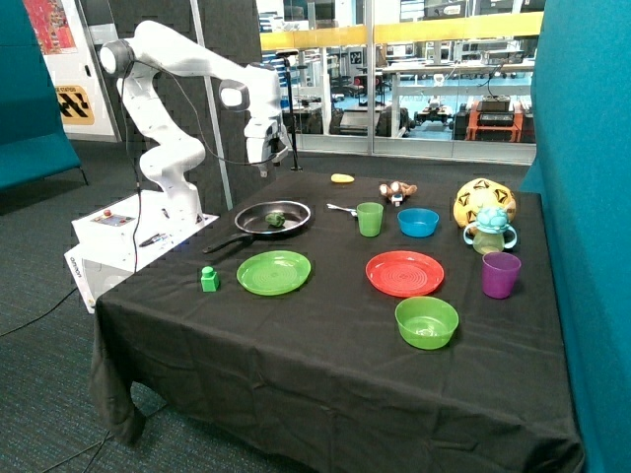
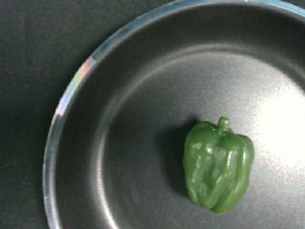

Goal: Cook the capsicum and place it on a plate

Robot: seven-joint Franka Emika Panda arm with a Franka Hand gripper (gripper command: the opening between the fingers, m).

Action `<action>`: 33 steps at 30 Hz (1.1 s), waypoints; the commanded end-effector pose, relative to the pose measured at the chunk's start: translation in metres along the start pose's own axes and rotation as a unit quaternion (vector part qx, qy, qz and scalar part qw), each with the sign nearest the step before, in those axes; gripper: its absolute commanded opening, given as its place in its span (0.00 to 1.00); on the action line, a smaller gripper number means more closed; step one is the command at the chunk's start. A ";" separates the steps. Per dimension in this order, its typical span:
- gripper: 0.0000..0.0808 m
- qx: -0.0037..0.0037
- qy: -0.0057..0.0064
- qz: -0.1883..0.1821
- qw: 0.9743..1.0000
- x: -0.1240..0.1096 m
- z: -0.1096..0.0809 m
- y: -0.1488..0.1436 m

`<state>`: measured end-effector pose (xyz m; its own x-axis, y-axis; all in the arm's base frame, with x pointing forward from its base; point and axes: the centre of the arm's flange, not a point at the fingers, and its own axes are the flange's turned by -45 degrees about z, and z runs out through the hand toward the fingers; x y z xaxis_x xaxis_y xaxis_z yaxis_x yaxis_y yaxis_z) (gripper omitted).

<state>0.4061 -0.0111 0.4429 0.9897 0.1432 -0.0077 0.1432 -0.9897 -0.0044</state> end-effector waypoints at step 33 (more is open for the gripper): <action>0.98 -0.002 0.004 0.061 0.998 -0.010 0.070 0.006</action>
<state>0.3999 -0.0221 0.3835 0.9999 0.0151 -0.0021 0.0151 -0.9999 0.0010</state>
